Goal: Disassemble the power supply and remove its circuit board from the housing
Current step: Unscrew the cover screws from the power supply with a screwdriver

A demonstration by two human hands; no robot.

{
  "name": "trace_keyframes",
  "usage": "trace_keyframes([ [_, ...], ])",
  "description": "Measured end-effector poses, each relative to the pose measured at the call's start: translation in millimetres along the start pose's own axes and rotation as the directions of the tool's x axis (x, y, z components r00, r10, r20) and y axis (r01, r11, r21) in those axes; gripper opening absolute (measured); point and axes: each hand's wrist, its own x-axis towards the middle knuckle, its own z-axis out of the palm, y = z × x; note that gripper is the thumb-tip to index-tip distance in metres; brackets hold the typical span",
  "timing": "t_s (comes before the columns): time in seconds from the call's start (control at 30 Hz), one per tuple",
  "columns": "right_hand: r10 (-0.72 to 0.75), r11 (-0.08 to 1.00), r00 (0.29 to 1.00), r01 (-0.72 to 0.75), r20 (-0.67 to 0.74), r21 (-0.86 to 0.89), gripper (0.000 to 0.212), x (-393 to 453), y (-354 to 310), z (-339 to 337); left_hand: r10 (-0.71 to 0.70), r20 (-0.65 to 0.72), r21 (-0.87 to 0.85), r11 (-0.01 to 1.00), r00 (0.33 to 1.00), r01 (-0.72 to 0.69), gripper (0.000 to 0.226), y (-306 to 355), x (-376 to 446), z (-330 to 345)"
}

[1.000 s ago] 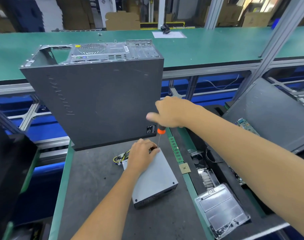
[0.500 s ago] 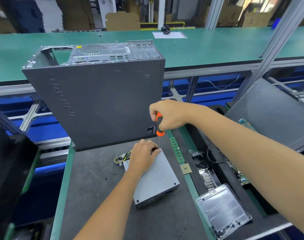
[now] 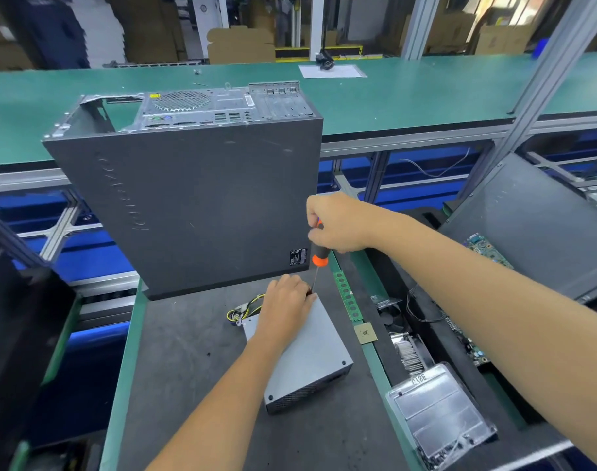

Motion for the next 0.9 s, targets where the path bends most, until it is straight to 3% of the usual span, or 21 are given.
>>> trace_keyframes([
  [0.1, -0.015, 0.998, 1.0, 0.013, 0.025, 0.064, 0.022, -2, 1, -3, 0.006, 0.019, 0.081, 0.997, 1.0, -0.008, 0.03, 1, 2, -1],
  [0.43, 0.038, 0.996, 0.998, -0.033, -0.055, 0.088, 0.016, -5, 6, 1, -0.019, 0.134, 0.344, 0.939, 0.991, -0.028, 0.031, 14, 4, 1],
  [0.6, 0.057, 0.995, 0.994, -0.049, -0.095, 0.085, 0.016, -7, 4, 0, -0.064, 0.173, 0.539, 0.841, 0.983, -0.04, 0.02, 30, -1, -10],
  [0.73, 0.056, 0.997, 0.994, -0.051, -0.094, 0.062, 0.016, -9, 1, -2, -0.093, 0.181, 0.527, 0.85, 0.979, -0.017, 0.014, 33, 2, -12],
  [0.9, 0.05, 0.997, 0.995, -0.045, -0.086, 0.056, 0.016, -12, -2, -2, -0.03, 0.191, 0.546, 0.834, 0.981, -0.081, 0.032, 22, 11, -1],
])
